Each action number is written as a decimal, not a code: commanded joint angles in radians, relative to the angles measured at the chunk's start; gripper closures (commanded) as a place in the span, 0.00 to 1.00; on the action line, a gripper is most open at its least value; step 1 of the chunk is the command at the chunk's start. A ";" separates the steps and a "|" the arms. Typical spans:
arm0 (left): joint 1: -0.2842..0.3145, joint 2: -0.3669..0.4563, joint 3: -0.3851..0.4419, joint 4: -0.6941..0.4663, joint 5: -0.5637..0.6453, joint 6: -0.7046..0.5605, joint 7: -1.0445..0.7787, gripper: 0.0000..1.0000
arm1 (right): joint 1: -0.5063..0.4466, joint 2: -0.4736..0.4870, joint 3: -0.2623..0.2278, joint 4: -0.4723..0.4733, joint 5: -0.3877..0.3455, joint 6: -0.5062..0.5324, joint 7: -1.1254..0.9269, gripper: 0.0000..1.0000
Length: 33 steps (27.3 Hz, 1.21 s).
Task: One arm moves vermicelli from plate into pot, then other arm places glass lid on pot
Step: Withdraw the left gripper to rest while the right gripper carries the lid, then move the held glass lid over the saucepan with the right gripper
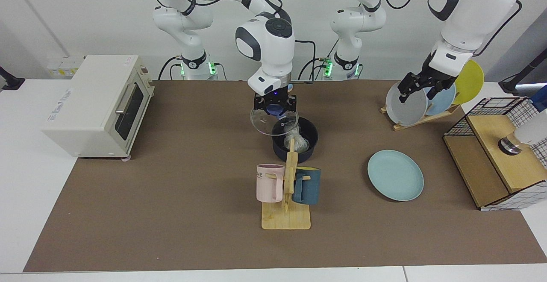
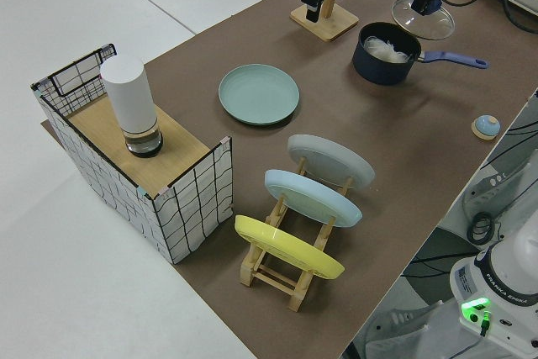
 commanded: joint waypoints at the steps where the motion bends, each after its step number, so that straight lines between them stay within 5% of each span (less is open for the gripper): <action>1: -0.016 -0.022 -0.013 -0.003 -0.001 -0.031 0.007 0.00 | 0.039 0.130 0.014 0.145 -0.068 -0.006 0.103 1.00; 12: -0.004 -0.050 -0.045 0.000 -0.001 -0.063 -0.004 0.00 | 0.078 0.236 0.014 0.232 -0.102 -0.005 0.155 1.00; 33: -0.001 -0.050 -0.042 0.000 -0.001 -0.063 -0.004 0.00 | 0.085 0.281 0.013 0.234 -0.147 0.009 0.173 1.00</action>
